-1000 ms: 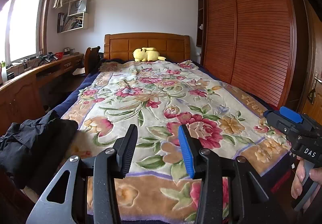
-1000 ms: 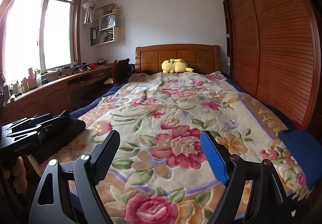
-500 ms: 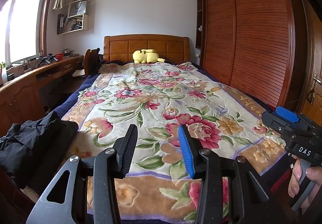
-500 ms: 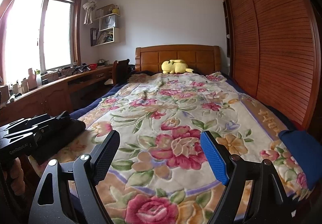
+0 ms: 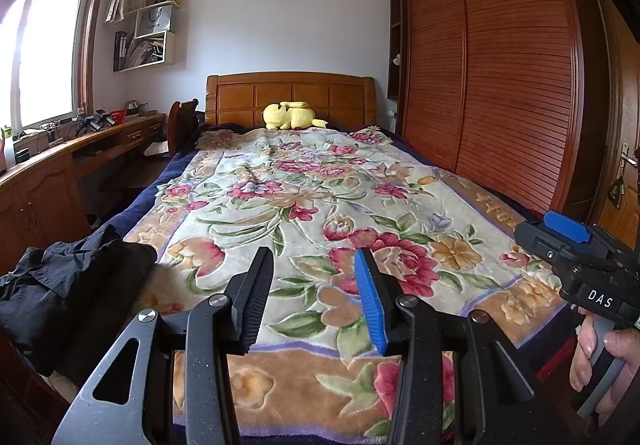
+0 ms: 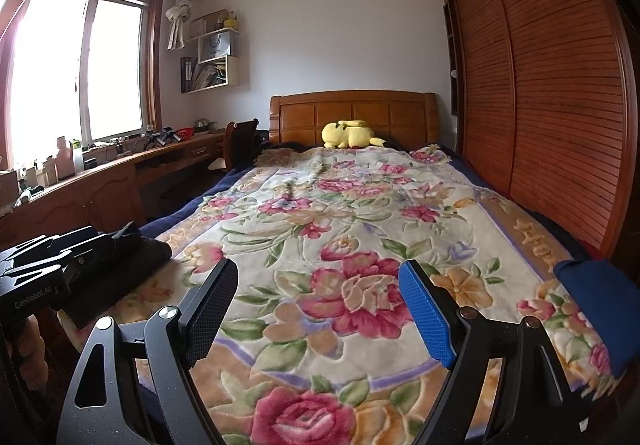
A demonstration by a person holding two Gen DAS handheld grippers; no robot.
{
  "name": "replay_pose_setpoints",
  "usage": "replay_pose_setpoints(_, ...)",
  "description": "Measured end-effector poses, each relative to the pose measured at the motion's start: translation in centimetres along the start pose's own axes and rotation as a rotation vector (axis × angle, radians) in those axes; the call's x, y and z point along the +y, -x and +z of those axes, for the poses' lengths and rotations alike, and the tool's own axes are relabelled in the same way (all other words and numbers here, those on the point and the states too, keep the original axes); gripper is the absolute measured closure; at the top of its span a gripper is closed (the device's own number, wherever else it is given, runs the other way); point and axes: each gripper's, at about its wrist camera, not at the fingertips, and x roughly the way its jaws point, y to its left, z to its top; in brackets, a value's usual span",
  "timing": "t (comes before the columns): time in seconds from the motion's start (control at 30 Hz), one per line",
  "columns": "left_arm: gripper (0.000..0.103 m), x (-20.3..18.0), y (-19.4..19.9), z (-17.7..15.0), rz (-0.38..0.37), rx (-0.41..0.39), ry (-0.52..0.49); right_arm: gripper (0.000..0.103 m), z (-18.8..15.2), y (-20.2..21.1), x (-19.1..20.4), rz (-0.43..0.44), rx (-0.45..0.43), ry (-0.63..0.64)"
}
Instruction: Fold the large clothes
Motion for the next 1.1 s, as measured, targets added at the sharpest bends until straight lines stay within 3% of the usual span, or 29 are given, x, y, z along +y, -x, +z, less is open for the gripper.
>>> replay_pose_setpoints(1.1, 0.056, 0.26, 0.20, -0.07, 0.000, -0.002, 0.004, 0.018, -0.20, -0.08, -0.32, 0.018, -0.003, 0.005)
